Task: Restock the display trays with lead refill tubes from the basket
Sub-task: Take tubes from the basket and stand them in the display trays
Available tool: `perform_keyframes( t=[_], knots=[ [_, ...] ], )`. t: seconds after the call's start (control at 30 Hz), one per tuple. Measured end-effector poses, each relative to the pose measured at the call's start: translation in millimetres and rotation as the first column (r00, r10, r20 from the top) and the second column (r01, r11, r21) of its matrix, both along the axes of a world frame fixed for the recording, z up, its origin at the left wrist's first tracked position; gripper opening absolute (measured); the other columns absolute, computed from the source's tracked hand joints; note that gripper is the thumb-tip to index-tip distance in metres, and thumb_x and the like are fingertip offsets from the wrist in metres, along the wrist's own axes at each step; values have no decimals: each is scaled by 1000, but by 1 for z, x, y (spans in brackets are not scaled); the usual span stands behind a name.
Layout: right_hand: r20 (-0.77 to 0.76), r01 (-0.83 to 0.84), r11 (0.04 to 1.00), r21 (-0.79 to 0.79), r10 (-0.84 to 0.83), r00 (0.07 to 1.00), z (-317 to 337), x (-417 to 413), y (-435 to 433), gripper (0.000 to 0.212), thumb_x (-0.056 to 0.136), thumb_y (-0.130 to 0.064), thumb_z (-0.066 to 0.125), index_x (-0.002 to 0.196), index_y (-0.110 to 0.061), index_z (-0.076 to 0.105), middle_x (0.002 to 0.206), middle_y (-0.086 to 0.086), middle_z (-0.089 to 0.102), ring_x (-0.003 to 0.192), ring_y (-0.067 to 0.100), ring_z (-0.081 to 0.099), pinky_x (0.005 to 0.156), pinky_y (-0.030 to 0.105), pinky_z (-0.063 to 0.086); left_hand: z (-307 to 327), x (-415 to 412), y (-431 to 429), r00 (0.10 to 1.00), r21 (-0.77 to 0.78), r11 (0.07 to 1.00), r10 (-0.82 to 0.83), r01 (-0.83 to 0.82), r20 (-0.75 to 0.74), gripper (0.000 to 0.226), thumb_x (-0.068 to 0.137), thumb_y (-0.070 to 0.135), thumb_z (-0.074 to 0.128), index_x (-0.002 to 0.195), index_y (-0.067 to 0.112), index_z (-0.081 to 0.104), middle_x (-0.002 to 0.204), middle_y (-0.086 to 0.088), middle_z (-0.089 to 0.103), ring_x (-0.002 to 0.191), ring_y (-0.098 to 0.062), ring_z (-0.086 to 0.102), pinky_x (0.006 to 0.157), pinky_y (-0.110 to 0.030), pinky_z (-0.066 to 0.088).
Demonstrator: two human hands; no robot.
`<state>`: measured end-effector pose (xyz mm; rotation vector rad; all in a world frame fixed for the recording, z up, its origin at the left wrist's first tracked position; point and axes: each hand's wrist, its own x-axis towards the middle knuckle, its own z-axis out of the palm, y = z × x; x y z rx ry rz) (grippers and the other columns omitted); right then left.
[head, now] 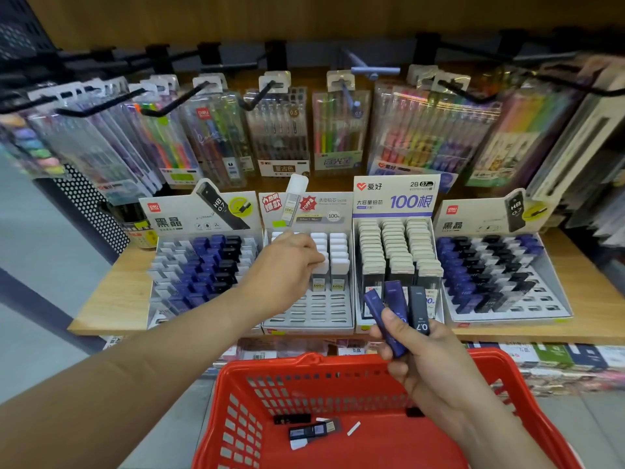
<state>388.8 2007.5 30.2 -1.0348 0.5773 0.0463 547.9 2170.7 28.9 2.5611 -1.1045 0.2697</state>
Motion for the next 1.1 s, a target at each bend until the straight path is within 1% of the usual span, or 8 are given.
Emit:
perform_keyframes(
  t=[0.07,0.13,0.2,0.33,0.6,0.87,0.97,1.1],
  knots=[
    [6,8,1000,3,-8,1000,1,0,0,19,89,-17,65,98,0,63,71,14,65,52,14,47,37,17,34,6,-7,-2,998,-13,999,42,-43,-53,23,96,18,53,113,16,69,106,1,60,102,-19,50,91,-30,42],
    [19,11,1000,-2,-11,1000,3,-1,0,20,89,-18,65,96,-1,61,70,14,63,51,13,44,37,17,31,18,-23,-7,942,-130,985,64,-112,-330,23,97,22,53,114,20,67,103,4,62,91,-12,54,83,-25,44],
    [25,-3,1000,-23,3,1000,3,-1,1,31,85,-22,67,102,2,59,68,13,62,49,12,42,38,18,28,30,-43,-13,712,-288,941,-78,-178,-697,20,95,23,56,112,19,68,98,2,66,77,-8,58,71,-26,53],
    [11,-21,999,-37,21,1000,0,-2,5,53,85,-26,67,123,8,50,66,14,60,45,12,42,37,19,28,40,-71,-19,471,-339,913,-201,-228,-859,25,87,12,67,111,12,66,97,-7,60,73,-14,58,64,-19,55],
    [20,20,985,170,-24,1000,11,-7,-1,37,79,-18,70,101,11,66,81,23,68,55,18,60,40,20,46,51,-68,-9,525,-425,819,-184,-386,-831,21,79,-12,68,86,8,67,74,-6,66,62,-16,65,65,-24,56],
    [144,106,986,132,-125,982,23,-11,-15,29,75,-28,72,95,-11,59,67,4,57,52,11,49,40,19,40,65,-98,-28,732,-295,930,-43,-219,-680,17,75,13,80,74,16,63,59,8,58,55,-7,52,59,-23,46],
    [158,111,992,65,-121,980,25,-17,-23,19,82,-30,70,83,-14,61,62,1,54,51,11,47,39,19,37,73,-109,-44,762,-252,950,-23,-185,-647,23,77,11,77,90,22,61,65,7,57,57,-9,53,63,-28,49],
    [180,66,998,5,-66,982,35,-25,-27,20,91,-28,64,79,-13,67,63,5,59,48,11,50,40,20,37,79,-123,-58,803,-145,988,-49,-47,-594,71,78,10,74,128,52,45,78,9,59,53,-7,57,60,-27,51]
  ],
)
